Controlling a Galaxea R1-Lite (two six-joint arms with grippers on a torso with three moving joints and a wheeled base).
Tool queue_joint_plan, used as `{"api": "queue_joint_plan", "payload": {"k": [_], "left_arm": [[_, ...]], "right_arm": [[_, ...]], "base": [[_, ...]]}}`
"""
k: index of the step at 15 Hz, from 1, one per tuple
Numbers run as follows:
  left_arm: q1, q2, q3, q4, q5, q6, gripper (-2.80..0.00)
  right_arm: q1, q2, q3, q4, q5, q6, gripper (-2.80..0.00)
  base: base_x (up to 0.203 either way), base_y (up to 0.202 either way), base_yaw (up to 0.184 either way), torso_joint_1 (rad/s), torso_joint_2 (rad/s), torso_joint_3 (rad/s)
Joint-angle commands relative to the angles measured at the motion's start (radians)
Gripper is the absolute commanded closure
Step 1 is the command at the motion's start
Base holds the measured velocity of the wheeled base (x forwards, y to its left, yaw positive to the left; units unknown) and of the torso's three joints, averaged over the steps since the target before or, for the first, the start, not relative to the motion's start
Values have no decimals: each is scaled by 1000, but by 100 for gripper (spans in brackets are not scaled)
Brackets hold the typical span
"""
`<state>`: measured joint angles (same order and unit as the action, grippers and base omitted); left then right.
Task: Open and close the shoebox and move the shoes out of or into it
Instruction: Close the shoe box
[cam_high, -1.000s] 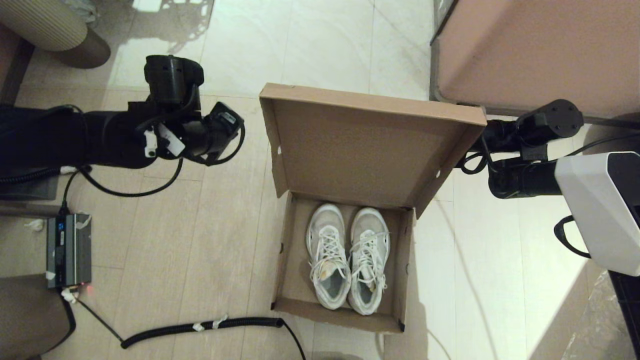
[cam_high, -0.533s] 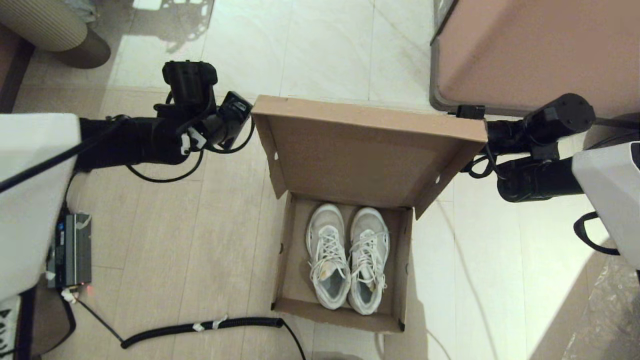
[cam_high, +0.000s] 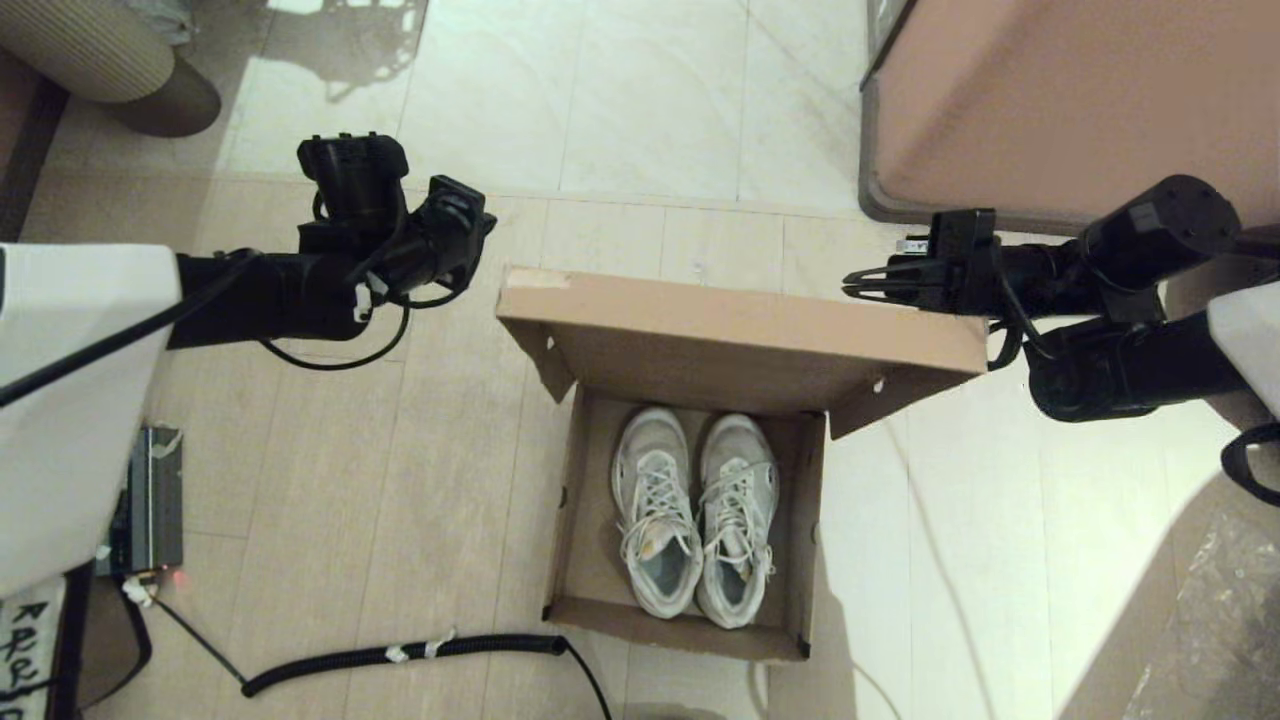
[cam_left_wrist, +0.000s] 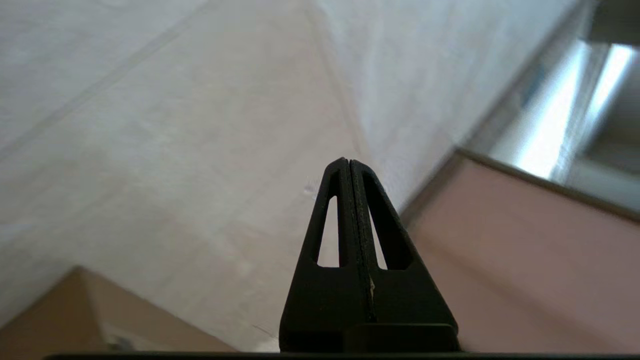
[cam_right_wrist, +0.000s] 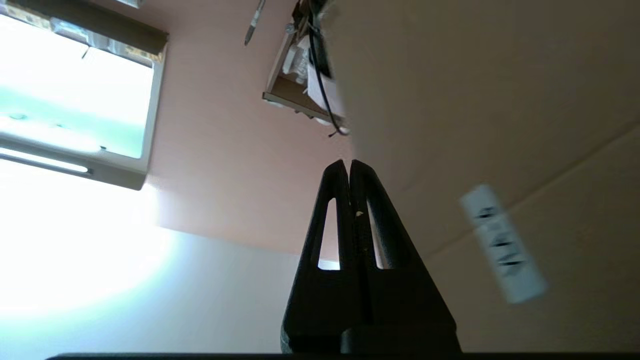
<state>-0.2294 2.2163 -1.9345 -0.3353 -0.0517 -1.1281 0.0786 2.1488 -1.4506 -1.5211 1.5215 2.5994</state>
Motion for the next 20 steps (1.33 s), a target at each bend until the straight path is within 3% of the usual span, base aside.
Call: {"api": "queue_joint_plan", "payload": {"k": [1, 6, 11, 14, 16, 20], "left_arm": [[4, 21, 0, -24, -31, -7, 0], [-26, 40, 0, -41, -56, -7, 0], [-76, 31, 14, -49, -36, -8, 0], [-76, -21, 86, -15, 14, -1, 0], [-84, -108, 187, 39, 68, 11, 0], [-142, -347, 577, 84, 167, 76, 0]], "right_arm": [[11, -65, 94, -9, 9, 14, 0], [64, -136, 259, -9, 9, 9, 0], [70, -157, 272, -9, 9, -18, 0], [58, -171, 256, -9, 9, -166, 0], [10, -197, 252, -9, 8, -357, 0], [-189, -266, 329, -9, -101, -714, 0]], "base": [[0, 0, 0, 0, 0, 0], [0, 0, 0, 0, 0, 0], [0, 0, 0, 0, 0, 0], [0, 0, 0, 0, 0, 0], [0, 0, 0, 0, 0, 0], [0, 0, 0, 0, 0, 0]]}}
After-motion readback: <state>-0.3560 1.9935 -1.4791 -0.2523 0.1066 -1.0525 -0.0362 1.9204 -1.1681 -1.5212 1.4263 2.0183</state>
